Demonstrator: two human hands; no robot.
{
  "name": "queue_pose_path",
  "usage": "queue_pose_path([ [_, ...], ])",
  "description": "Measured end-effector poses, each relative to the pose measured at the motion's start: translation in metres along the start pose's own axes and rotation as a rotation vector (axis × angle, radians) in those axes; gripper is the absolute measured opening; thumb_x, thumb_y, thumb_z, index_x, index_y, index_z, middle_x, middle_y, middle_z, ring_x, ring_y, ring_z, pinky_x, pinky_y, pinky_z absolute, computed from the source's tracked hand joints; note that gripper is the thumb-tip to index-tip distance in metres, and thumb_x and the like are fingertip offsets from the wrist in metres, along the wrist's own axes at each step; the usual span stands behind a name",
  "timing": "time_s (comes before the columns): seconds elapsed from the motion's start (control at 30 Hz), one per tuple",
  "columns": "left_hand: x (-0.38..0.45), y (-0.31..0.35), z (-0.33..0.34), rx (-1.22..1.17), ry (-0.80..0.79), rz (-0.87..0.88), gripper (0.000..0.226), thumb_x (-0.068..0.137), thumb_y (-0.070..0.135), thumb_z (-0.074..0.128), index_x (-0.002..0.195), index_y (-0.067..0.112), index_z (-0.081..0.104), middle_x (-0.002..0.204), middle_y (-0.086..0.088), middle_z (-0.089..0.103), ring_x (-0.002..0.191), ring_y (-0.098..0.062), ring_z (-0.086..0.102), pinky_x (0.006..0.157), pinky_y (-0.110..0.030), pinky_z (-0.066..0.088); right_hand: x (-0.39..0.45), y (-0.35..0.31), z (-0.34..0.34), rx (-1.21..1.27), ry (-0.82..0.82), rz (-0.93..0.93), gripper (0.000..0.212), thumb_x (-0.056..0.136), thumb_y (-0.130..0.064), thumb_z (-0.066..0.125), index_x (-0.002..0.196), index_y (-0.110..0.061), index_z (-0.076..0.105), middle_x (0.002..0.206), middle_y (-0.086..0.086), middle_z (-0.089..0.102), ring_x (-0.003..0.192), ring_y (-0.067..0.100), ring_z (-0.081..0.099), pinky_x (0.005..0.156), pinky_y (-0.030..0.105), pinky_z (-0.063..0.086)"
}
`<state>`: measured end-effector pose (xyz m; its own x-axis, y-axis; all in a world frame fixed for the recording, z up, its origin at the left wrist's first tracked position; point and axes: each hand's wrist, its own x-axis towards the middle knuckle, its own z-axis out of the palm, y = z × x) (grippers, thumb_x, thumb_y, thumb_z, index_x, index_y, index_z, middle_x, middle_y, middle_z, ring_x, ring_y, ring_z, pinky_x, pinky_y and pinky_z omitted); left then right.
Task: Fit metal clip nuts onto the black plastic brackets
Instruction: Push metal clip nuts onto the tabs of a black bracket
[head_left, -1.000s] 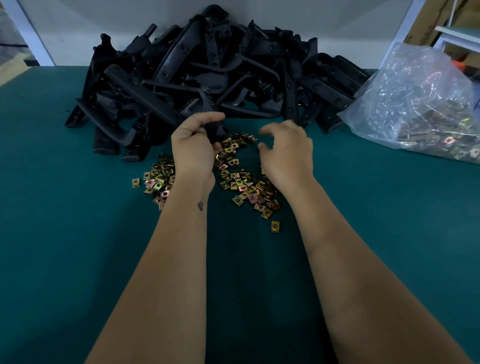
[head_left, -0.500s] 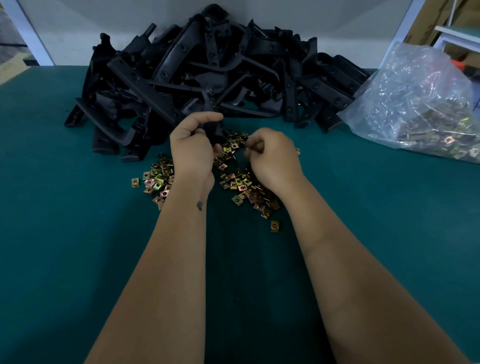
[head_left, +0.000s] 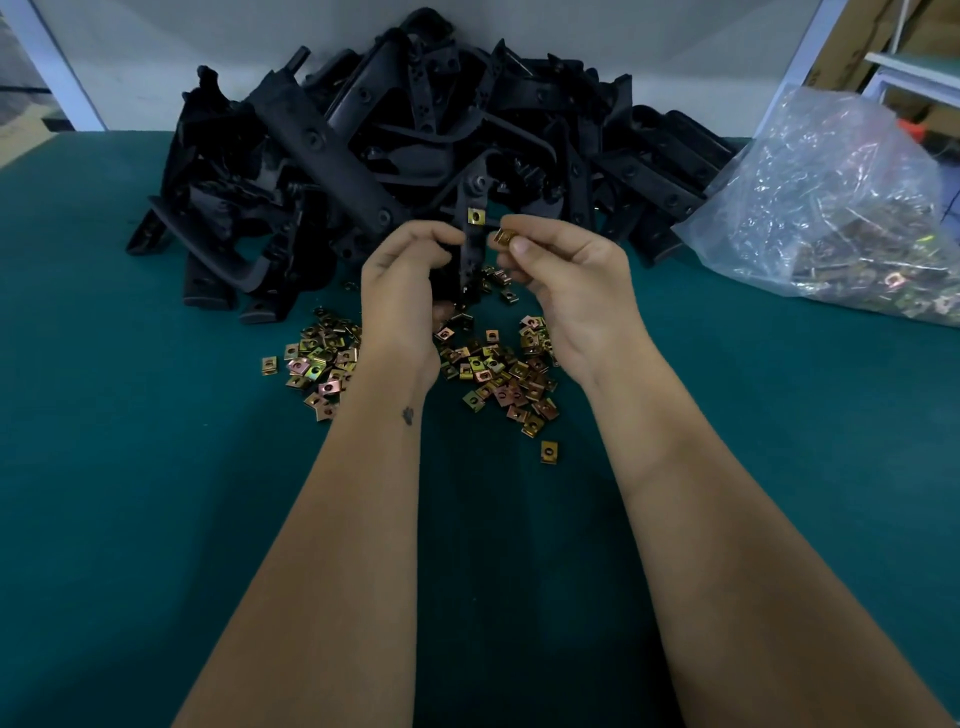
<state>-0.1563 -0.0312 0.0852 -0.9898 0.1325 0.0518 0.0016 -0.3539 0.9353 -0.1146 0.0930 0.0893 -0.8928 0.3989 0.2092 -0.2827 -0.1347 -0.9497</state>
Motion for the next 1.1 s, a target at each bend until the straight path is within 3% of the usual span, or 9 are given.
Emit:
queue_pose_path([
  [0.33,0.0016,0.0007,-0.0008,-0.304,-0.068,-0.095,0.024,0.093,0.004,0.046,0.081,0.022,0.056,0.084,0.003,0.061,0.059,-0.008,0.049,0.042,-0.018,0.031,-0.0021,-0.0031,-0.0010,0.187,-0.042,0.053,0.022,0.091,0.008,0.056,0.099,-0.007,0.069,0.085,0.007,0.071,0.075,0.013,0.065,0.075,0.023,0.052],
  [0.57,0.0025,0.0017,-0.0001,-0.330,-0.144,-0.126,0.027,0.092,-0.002,0.041,0.089,0.020,0.056,0.088,0.000,0.063,0.066,-0.011,0.050,0.043,-0.018,0.032,0.0000,-0.0014,-0.0009,0.170,-0.069,0.103,0.023,0.091,0.009,0.054,0.100,-0.005,0.070,0.084,0.004,0.072,0.078,0.012,0.066,0.077,0.023,0.053],
  [0.83,0.0028,-0.0003,-0.0004,-0.291,-0.203,-0.087,0.026,0.091,-0.003,0.039,0.093,0.018,0.055,0.089,-0.002,0.060,0.068,-0.013,0.048,0.045,-0.019,0.032,-0.0015,-0.0043,0.0015,0.104,-0.110,0.200,0.016,0.094,-0.001,0.054,0.085,-0.007,0.066,0.062,-0.001,0.064,0.054,0.012,0.060,0.055,0.021,0.046],
  [1.1,0.0035,-0.0014,-0.0009,-0.282,-0.228,-0.081,0.030,0.090,-0.003,0.038,0.088,0.021,0.055,0.089,0.000,0.059,0.068,-0.012,0.046,0.046,-0.019,0.030,-0.0019,-0.0037,0.0018,0.113,-0.132,0.219,0.017,0.092,0.003,0.055,0.081,-0.005,0.066,0.058,0.000,0.060,0.051,0.010,0.054,0.054,0.020,0.044],
])
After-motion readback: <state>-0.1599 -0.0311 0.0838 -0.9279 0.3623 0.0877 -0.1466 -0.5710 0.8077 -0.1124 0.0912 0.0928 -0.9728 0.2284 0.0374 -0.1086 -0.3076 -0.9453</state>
